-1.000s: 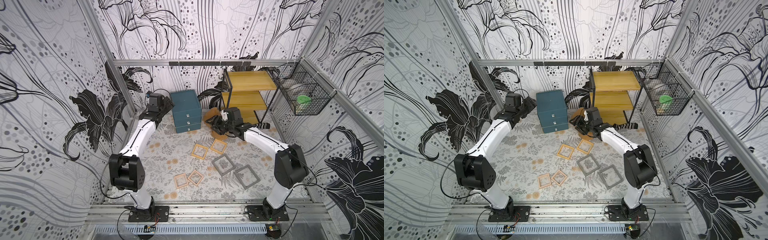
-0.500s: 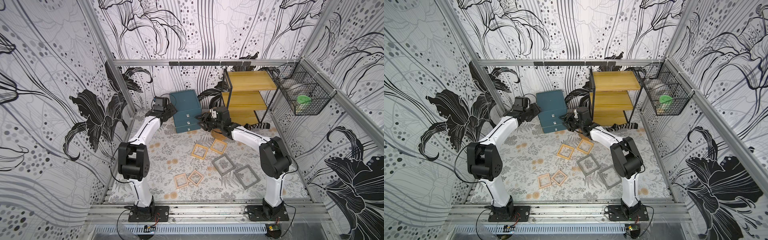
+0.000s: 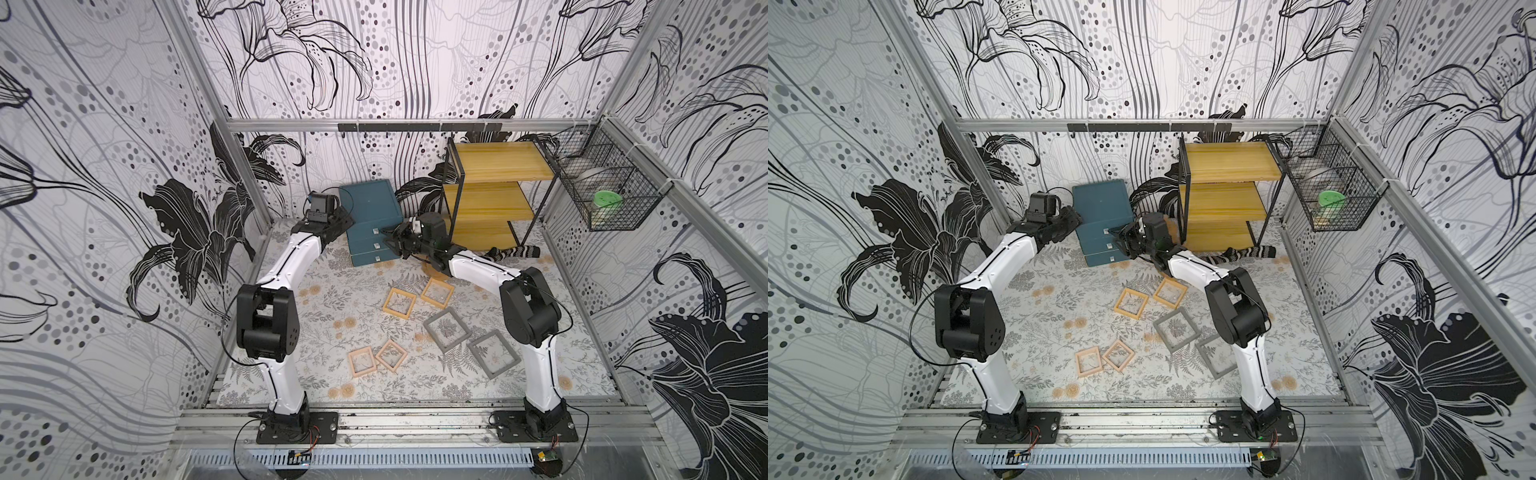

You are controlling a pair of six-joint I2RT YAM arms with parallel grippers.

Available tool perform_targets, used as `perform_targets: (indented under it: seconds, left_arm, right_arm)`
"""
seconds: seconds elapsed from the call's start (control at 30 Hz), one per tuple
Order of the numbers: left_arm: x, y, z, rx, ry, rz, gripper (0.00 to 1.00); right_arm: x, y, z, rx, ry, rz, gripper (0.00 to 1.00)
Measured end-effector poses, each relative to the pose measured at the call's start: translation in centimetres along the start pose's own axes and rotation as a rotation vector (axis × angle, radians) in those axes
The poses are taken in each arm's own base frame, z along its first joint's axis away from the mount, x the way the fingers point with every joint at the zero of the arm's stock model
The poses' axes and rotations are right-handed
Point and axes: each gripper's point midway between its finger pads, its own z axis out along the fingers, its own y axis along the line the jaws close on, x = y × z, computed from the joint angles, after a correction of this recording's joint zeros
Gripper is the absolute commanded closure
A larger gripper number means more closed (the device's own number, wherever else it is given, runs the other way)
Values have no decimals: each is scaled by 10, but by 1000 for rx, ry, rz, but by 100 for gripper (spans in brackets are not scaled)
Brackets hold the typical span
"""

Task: Place the brooch boxes into the drawer by color
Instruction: Open the drawer in the storage box.

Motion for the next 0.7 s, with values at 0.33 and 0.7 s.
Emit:
perform_targets:
  seconds: [0.33, 0.7]
  left_arm:
    - [0, -1, 1, 5, -4, 2, 42]
    - [0, -1, 1, 6, -4, 5, 43]
  right_arm:
    - [-9, 2, 13, -26, -25, 40, 66]
    - [-11, 9, 27, -41, -19, 57, 70]
